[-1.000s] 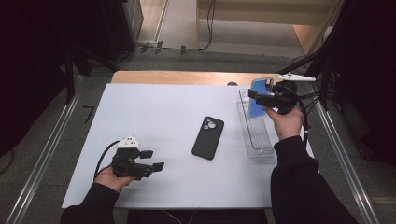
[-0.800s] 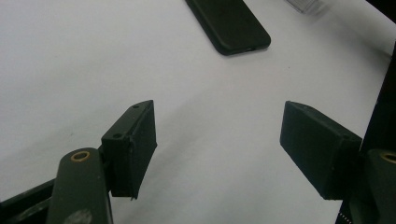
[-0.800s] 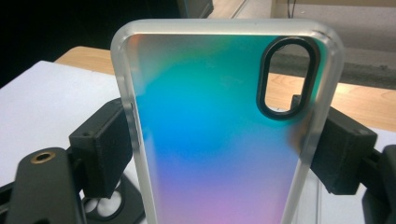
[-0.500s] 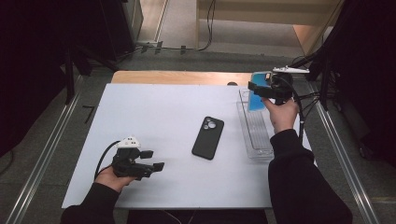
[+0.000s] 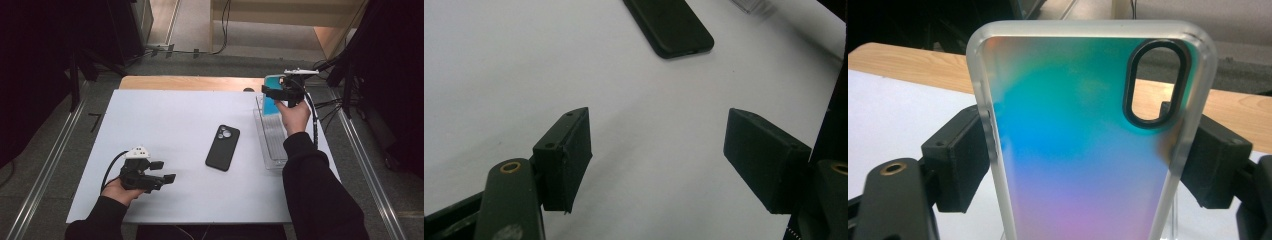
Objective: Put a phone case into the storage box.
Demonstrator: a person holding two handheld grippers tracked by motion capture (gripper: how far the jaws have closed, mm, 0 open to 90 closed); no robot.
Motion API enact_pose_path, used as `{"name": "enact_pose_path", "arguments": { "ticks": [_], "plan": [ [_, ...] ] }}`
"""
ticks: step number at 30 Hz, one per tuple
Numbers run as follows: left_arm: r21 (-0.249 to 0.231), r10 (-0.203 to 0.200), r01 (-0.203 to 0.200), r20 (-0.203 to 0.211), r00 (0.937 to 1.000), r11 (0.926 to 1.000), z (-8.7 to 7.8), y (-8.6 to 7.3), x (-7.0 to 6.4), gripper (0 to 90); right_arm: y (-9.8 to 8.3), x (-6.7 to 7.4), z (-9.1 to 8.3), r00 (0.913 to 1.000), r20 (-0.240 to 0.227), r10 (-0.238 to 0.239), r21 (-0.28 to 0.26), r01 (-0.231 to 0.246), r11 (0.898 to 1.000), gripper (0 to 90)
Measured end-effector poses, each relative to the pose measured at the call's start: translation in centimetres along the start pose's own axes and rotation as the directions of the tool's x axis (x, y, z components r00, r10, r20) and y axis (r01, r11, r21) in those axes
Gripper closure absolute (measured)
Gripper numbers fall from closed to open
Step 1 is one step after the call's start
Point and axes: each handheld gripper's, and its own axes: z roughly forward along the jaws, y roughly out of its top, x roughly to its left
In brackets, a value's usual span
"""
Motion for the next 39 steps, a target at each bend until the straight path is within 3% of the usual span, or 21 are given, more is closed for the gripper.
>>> {"name": "enact_pose_path", "arguments": {
  "ticks": [10, 16, 20, 29, 33, 39],
  "plan": [
    [0.008, -0.001, 0.001, 0.008, 1.0, 1.0, 0.2, 0.0, 0.2, 27.7, -0.6, -0.5, 2.2, 0.9975, 0.046, 0.055, -0.01, -0.054, 0.998, 15.2],
    [0.007, 0.0, 0.0, 0.014, 0.9999, 1.0, 0.2, 0.0, 0.3, 27.7, -0.9, -0.7, 3.5, 0.9959, 0.065, 0.063, 0.004, -0.064, 0.998, 15.0],
    [0.01, 0.002, -0.002, 0.013, 0.9999, 0.9999, 0.2, 0.0, 0.3, 27.7, -0.9, -0.7, 3.7, 0.9947, 0.085, 0.059, 0.0, -0.059, 0.998, 14.9],
    [0.011, 0.004, -0.004, 0.01, 0.9999, 0.9999, 0.2, 0.0, 0.2, 27.7, -1.0, -0.8, 3.9, 0.9956, 0.076, 0.054, 0.009, -0.055, 0.998, 14.4],
    [0.011, 0.002, -0.002, 0.011, 0.9999, 0.9999, 0.3, 0.0, 0.2, 27.7, -0.9, -0.6, 3.9, 0.9965, 0.077, 0.032, 0.0, -0.032, 0.999, 9.2],
    [0.006, 0.003, -0.003, 0.013, 0.9999, 1.0, 0.3, 0.0, 0.2, 27.7, -0.9, -0.7, 3.7, 0.9969, 0.067, 0.042, 0.011, -0.043, 0.999, 3.8]
  ]
}}
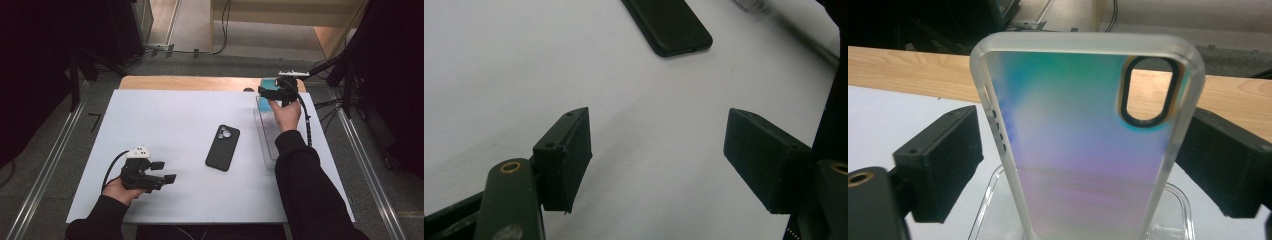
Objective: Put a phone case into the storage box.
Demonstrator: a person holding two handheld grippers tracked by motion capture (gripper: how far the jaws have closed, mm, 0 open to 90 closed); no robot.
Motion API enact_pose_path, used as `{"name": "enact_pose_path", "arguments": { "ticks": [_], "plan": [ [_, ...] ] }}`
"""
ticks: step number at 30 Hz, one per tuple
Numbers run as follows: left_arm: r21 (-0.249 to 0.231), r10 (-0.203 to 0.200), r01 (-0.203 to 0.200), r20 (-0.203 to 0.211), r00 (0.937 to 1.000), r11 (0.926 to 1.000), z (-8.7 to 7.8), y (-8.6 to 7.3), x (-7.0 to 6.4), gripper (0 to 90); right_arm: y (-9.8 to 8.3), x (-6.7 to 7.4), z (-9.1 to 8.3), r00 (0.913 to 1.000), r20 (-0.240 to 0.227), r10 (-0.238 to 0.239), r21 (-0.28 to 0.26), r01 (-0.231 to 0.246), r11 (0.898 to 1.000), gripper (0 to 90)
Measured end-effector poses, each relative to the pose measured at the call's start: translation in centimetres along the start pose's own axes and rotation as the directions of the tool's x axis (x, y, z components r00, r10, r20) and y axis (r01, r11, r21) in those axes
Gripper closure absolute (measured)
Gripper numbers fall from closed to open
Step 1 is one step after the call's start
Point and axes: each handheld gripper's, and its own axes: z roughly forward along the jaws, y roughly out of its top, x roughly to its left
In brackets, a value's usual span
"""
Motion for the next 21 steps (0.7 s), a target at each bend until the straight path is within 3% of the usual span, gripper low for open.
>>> {"name": "enact_pose_path", "arguments": {
  "ticks": [12, 16, 21],
  "plan": [
    [0.005, -0.007, 0.007, -0.003, 1.0, 1.0, 0.1, 0.1, 0.1, 27.7, 0.9, 0.6, -3.1, 0.9992, -0.039, 0.011, 0.021, -0.01, 1.0, 2.5],
    [0.006, -0.008, 0.008, -0.006, 0.9999, 1.0, 0.1, 0.1, 0.1, 27.7, 1.1, 1.1, -4.8, 0.9987, -0.047, -0.018, 0.045, 0.02, 0.999, 2.5],
    [0.001, -0.011, 0.011, -0.004, 0.9999, 0.9999, 0.0, 0.2, 0.1, 27.7, 1.0, 1.6, -7.1, 0.994, -0.109, -0.011, 0.03, 0.014, 0.999, 2.6]
  ]
}}
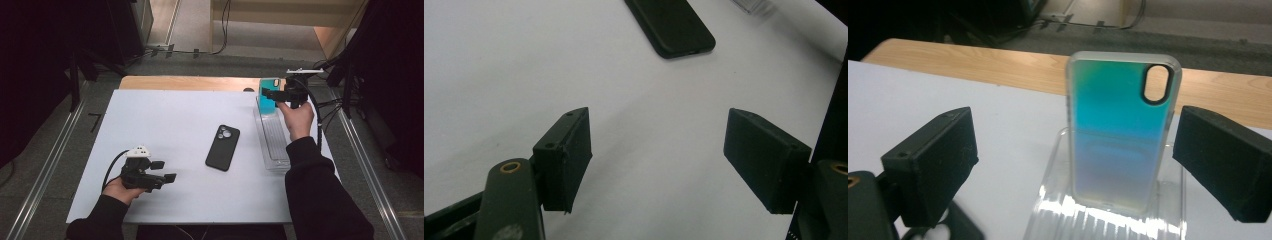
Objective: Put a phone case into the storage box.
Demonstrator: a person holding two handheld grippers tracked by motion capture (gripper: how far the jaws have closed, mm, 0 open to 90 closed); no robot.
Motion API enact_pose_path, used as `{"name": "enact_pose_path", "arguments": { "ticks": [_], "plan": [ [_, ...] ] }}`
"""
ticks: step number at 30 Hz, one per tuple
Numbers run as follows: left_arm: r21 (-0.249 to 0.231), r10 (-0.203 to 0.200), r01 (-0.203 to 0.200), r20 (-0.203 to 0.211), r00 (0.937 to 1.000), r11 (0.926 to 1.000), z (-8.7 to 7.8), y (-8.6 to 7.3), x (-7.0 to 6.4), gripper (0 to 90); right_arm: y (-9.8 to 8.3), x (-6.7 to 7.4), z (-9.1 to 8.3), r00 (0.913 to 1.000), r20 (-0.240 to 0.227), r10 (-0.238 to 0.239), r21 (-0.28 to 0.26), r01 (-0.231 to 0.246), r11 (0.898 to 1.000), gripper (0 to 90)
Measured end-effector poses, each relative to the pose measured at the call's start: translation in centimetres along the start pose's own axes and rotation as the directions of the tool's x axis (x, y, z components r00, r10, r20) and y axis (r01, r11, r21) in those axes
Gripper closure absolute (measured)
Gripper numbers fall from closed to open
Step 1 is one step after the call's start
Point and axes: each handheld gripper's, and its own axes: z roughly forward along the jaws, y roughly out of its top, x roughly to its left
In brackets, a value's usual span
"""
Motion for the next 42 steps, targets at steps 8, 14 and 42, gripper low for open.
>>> {"name": "enact_pose_path", "arguments": {
  "ticks": [8, 14, 42],
  "plan": [
    [-0.004, 0.006, -0.006, 0.001, 1.0, 1.0, 0.0, 0.2, 0.0, 27.7, -1.2, 1.8, -2.3, 0.996, -0.077, -0.046, -0.006, 0.045, 0.999, 4.1],
    [-0.012, 0.0, 0.0, 0.001, 1.0, 0.9999, 0.0, 0.5, 0.2, 27.7, -2.3, 2.9, -3.1, 0.9904, -0.129, -0.048, 0.011, 0.05, 0.999, 4.5],
    [-0.045, 0.004, -0.003, 0.026, 0.9996, 0.999, -0.6, 1.4, 0.5, 27.7, -8.4, 6.3, -7.5, 0.8921, -0.409, -0.193, 0.033, 0.226, 0.974, 18.1]
  ]
}}
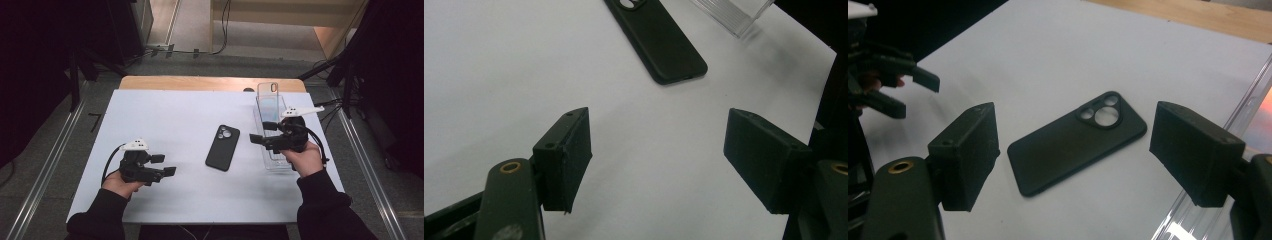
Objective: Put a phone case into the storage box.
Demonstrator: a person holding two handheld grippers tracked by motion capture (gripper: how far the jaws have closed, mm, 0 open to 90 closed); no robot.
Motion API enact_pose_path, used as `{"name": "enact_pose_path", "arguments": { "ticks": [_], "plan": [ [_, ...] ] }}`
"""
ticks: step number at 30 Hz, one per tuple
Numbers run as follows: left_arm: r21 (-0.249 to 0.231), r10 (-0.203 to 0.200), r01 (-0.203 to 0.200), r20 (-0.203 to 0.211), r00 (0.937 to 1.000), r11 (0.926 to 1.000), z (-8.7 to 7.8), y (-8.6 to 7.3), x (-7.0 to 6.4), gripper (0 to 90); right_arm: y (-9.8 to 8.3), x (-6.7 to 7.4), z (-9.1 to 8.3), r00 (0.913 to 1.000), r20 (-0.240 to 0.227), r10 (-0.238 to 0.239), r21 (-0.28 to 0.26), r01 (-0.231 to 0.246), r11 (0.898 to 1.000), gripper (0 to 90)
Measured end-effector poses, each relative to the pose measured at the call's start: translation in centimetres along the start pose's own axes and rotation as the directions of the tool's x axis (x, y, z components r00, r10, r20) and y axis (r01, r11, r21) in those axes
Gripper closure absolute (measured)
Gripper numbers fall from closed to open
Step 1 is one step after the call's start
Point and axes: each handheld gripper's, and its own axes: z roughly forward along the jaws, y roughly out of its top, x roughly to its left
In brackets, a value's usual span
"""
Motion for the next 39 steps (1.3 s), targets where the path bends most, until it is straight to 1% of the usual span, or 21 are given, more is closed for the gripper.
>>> {"name": "enact_pose_path", "arguments": {
  "ticks": [3, 13, 15, 17, 19, 20, 23, 27, 30, 32, 34, 36, 39],
  "plan": [
    [0.001, 0.001, -0.001, 0.002, 1.0, 1.0, 0.0, 0.0, 0.0, 27.7, -0.6, 0.3, 0.0, 0.9999, -0.012, -0.009, 0.018, 0.01, 1.0, 19.8],
    [-0.001, 0.013, -0.013, 0.025, 0.9996, 0.9999, -0.1, 0.0, -0.2, 27.6, -2.5, 1.3, -0.1, 0.9981, -0.055, -0.027, 0.029, 0.029, 0.999, 22.1],
    [0.001, 0.012, -0.012, 0.026, 0.9996, 0.9999, -0.2, -0.1, -0.4, 27.7, -2.9, 1.5, 0.0, 0.9976, -0.057, -0.039, 0.042, 0.042, 0.998, 22.5],
    [0.0, 0.012, -0.012, 0.033, 0.9994, 0.9999, -0.3, -0.1, -0.5, 27.7, -3.4, 1.6, 0.1, 0.9964, -0.07, -0.047, 0.056, 0.051, 0.997, 22.5],
    [0.0, 0.019, -0.019, 0.038, 0.9991, 0.9998, -0.3, -0.2, -0.5, 27.7, -4.0, 1.8, 0.2, 0.9954, -0.079, -0.054, 0.066, 0.059, 0.996, 22.6],
    [0.002, 0.02, -0.02, 0.041, 0.999, 0.9998, -0.3, -0.2, -0.5, 27.7, -4.2, 1.9, 0.3, 0.9948, -0.079, -0.064, 0.065, 0.07, 0.995, 22.6],
    [0.005, 0.023, -0.024, 0.044, 0.9987, 0.9997, -0.2, -0.3, -0.7, 27.6, -4.8, 2.1, 0.3, 0.9933, -0.087, -0.075, 0.076, 0.082, 0.994, 23.1],
    [0.008, 0.024, -0.024, 0.049, 0.9985, 0.9997, -0.2, -0.3, -0.7, 27.6, -5.5, 2.3, 0.3, 0.9928, -0.102, -0.063, 0.088, 0.072, 0.993, 23.2],
    [0.01, 0.018, -0.018, 0.048, 0.9987, 0.9998, -0.2, -0.4, -0.8, 27.6, -5.9, 2.4, 0.4, 0.9925, -0.108, -0.057, 0.114, 0.07, 0.991, 24.4],
    [0.01, 0.018, -0.018, 0.045, 0.9988, 0.9998, -0.3, -0.4, -0.8, 27.7, -6.0, 2.5, 0.4, 0.992, -0.113, -0.056, 0.119, 0.07, 0.99, 24.5],
    [0.007, 0.015, -0.016, 0.048, 0.9988, 0.9999, -0.3, -0.4, -0.8, 27.6, -6.0, 2.5, 0.4, 0.9918, -0.113, -0.059, 0.119, 0.073, 0.99, 24.4],
    [0.014, 0.022, -0.023, 0.044, 0.9988, 0.9996, -0.3, -0.4, -0.8, 27.6, -5.9, 2.5, 0.6, 0.9915, -0.114, -0.062, 0.113, 0.075, 0.991, 24.4],
    [0.014, 0.022, -0.022, 0.045, 0.9988, 0.9997, -0.3, -0.5, -0.8, 27.7, -5.8, 2.7, 0.9, 0.9919, -0.115, -0.054, 0.118, 0.067, 0.991, 24.4]
  ]
}}
